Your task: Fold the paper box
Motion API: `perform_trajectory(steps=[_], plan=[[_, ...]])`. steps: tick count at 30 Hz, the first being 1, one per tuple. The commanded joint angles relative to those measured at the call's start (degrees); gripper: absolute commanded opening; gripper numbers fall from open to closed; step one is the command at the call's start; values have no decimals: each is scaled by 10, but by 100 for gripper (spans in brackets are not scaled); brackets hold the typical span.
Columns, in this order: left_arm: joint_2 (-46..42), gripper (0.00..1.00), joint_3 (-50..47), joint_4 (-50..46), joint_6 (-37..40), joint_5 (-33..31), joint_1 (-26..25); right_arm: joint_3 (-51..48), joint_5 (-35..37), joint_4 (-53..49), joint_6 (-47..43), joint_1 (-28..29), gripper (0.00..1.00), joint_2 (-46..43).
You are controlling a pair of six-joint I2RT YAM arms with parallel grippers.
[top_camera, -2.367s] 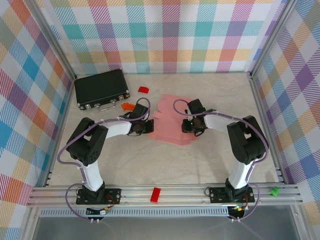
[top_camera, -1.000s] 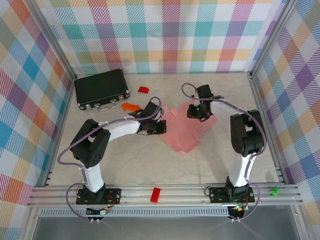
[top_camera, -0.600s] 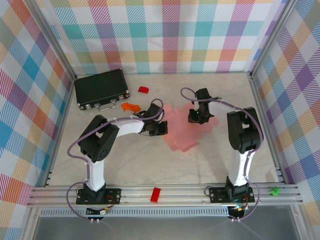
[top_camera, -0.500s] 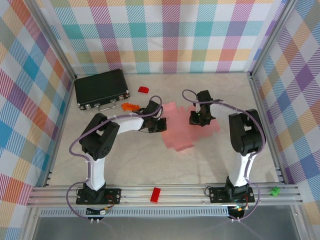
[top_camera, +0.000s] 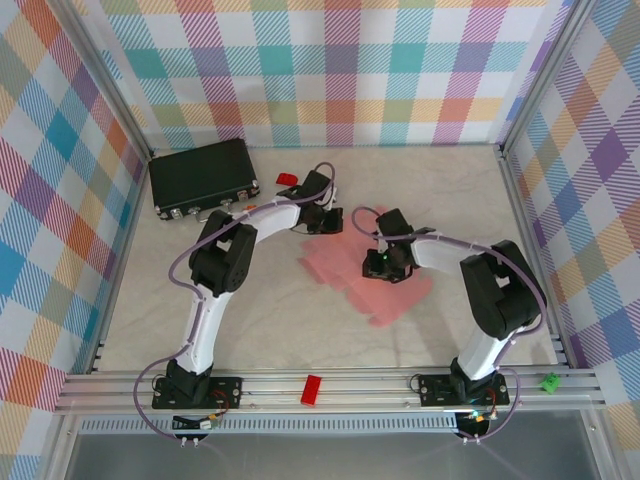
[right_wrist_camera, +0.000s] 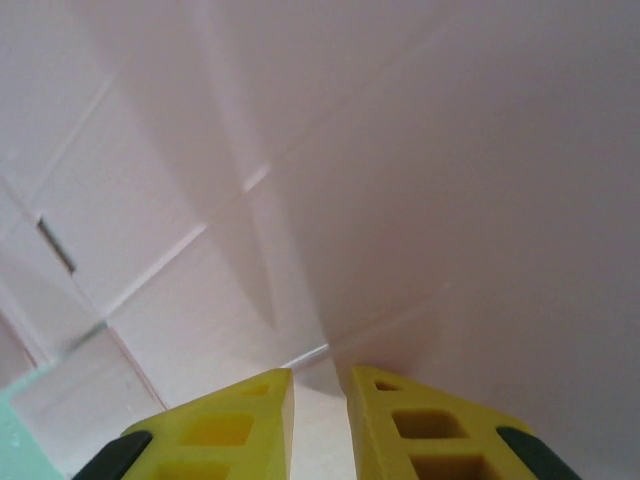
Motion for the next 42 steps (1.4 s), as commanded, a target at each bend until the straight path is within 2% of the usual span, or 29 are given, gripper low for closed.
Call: perform_trajectory(steps=[1, 6, 10, 14, 17, 22, 25, 28, 33, 42], plan=[[38, 0, 46, -60, 29, 18, 9, -33, -18, 22, 64, 29, 24, -5], [67, 0, 117, -90, 36, 49, 8, -37, -35, 103, 113, 63, 24, -7], [63, 5, 175, -128, 41, 61, 8, -29, 1, 107, 117, 70, 24, -38], [21, 25, 194, -147, 39, 43, 8, -14, 56, 64, 80, 62, 26, -82], [-25, 35, 172, -144, 37, 29, 8, -4, 62, 42, 48, 43, 27, -99], [-120, 51, 69, -133, 34, -62, 9, 15, 20, 27, -13, 1, 27, -86], [-165, 58, -2, -132, 16, -141, 11, 30, 3, 17, -41, -2, 26, -61], [-191, 67, -61, -125, -6, -188, 16, 32, -16, 22, -40, -1, 24, -32], [-176, 69, -81, -120, -9, -173, 21, 13, -25, 49, -20, 2, 22, 2], [-119, 67, -59, -123, -15, -158, 24, -7, -17, 72, 11, 21, 20, 29]])
